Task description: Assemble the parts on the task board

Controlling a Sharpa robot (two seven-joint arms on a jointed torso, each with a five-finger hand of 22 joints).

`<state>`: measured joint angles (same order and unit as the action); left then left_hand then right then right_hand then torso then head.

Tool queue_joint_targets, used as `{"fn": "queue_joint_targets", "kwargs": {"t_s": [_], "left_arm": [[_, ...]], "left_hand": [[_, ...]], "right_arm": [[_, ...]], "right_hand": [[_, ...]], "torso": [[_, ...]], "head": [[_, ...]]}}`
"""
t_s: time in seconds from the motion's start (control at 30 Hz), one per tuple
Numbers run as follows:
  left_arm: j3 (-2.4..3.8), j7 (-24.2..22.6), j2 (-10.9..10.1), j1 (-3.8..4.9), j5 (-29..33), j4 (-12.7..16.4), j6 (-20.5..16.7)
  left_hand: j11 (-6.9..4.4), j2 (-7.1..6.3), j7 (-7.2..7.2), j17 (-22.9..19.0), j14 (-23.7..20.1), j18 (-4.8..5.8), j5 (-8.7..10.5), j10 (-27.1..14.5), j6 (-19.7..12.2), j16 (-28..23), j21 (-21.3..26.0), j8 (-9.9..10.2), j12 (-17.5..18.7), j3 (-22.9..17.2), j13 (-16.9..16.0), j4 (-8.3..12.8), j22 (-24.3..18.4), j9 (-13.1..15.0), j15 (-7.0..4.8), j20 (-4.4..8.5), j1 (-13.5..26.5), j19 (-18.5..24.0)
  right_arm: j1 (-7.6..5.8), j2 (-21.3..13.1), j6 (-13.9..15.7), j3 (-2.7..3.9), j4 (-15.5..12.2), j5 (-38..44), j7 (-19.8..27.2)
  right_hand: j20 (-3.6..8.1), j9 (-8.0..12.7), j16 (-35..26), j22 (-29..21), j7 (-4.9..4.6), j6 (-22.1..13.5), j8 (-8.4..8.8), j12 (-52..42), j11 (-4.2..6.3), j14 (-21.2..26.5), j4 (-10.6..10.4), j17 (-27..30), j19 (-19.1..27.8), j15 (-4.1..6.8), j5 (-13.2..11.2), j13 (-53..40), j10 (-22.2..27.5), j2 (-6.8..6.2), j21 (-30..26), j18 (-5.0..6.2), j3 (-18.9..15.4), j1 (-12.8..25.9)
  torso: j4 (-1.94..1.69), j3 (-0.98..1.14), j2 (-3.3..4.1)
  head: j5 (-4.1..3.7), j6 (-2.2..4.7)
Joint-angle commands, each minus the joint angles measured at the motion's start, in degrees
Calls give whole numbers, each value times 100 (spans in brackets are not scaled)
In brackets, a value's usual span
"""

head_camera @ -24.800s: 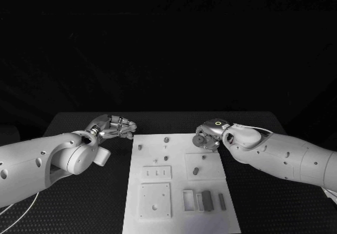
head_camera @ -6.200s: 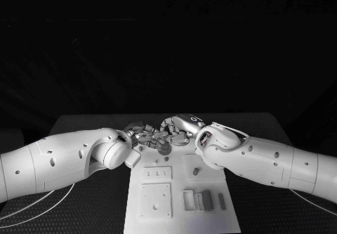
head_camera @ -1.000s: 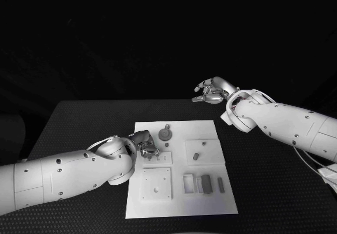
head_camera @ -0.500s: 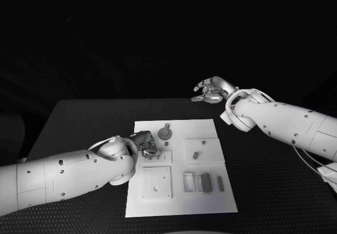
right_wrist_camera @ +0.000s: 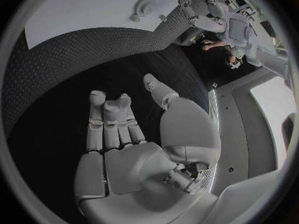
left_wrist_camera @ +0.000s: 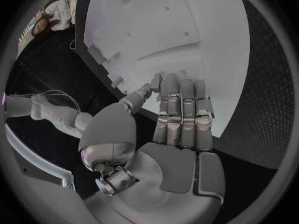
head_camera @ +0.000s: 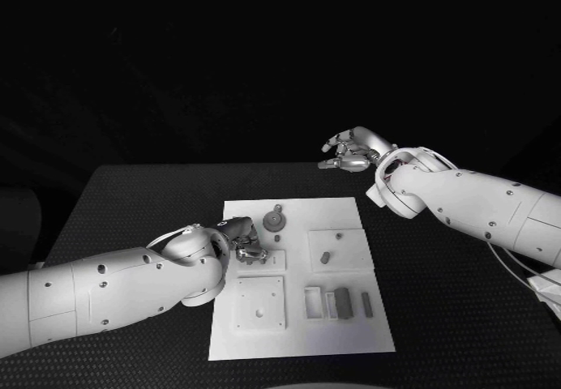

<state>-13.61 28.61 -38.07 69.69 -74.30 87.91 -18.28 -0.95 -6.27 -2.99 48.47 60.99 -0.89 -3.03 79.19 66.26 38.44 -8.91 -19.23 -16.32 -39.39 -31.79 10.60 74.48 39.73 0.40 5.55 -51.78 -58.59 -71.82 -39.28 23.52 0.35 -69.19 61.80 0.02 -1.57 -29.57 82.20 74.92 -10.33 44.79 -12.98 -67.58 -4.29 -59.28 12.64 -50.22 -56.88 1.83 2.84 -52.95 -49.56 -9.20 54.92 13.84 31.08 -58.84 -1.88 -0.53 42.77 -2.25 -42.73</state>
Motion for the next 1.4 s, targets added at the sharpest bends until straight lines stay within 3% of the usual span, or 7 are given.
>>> {"fn": "queue_joint_targets", "kwargs": {"t_s": [0.03, 0.4, 0.57, 1.17, 1.4], "left_arm": [[-17, 75, 16, -24, 6, -5, 291], [-17, 94, 14, -24, -75, -19, 282], [-17, 73, 14, -24, 5, -22, 224], [-15, -32, -29, -25, 323, -51, -475], [-15, 7, -3, -25, 347, -92, -300]], "left_hand": [[5, -13, 33, -18, -24, 29, 17, 39, 15, 46, 13, -41, -39, 2, -13, -54, 19, 12, -36, 2, -24, -46], [-34, -56, 76, -109, -33, 21, 10, 69, 68, 282, 12, -117, -174, 12, -88, -129, 123, 72, -75, 40, -45, -119], [-28, 42, 72, -222, -92, 36, -24, 17, 30, 395, 49, -129, -224, -76, -108, 65, 155, 87, -75, 40, -282, -114], [-41, 133, 96, -410, -109, 44, -89, 27, 69, 596, 76, -186, -325, -129, -129, 229, 169, 115, -87, 54, -459, -178], [-43, 121, 99, -451, -109, 48, -93, 30, 77, 634, 81, -192, -341, -116, -129, 216, 167, 116, -91, 57, -423, -193]], "right_arm": [[9, 10, -82, 2, -2, 4, 13], [23, 14, -86, 2, 1, 4, 4], [25, 16, -90, 2, 5, 4, 3], [52, 19, -86, 2, 17, 3, 8], [52, 20, -92, 2, 18, 3, 6]], "right_hand": [[-15, 8, 3, 35, -49, 3, 27, -31, -14, 27, -16, 5, 21, -9, 4, 5, 37, 22, -24, 116, -29, 33], [-17, 14, 3, 35, -50, 2, 28, -30, -15, 33, -25, 8, 27, -10, 4, 9, 44, 15, -29, 116, -34, 39], [-18, 15, 2, 35, -51, 2, 28, -30, -15, 35, -29, 9, 29, -11, 4, 11, 46, 16, -30, 116, -35, 41], [-22, 22, 3, 36, -52, 2, 28, -33, -17, 42, -49, 12, 34, -13, 4, 16, 51, 18, -35, 116, -42, 57], [-23, 25, 3, 37, -52, 2, 28, -34, -17, 44, -54, 13, 36, -13, 4, 18, 53, 17, -36, 116, -44, 60]], "torso": [[-3, -2, 0], [-4, -4, 1], [-3, -6, 2], [-1, -2, 0], [-2, 2, -1]], "head": [[-2, -7], [2, -7], [2, -5], [3, -10], [12, -15]]}}
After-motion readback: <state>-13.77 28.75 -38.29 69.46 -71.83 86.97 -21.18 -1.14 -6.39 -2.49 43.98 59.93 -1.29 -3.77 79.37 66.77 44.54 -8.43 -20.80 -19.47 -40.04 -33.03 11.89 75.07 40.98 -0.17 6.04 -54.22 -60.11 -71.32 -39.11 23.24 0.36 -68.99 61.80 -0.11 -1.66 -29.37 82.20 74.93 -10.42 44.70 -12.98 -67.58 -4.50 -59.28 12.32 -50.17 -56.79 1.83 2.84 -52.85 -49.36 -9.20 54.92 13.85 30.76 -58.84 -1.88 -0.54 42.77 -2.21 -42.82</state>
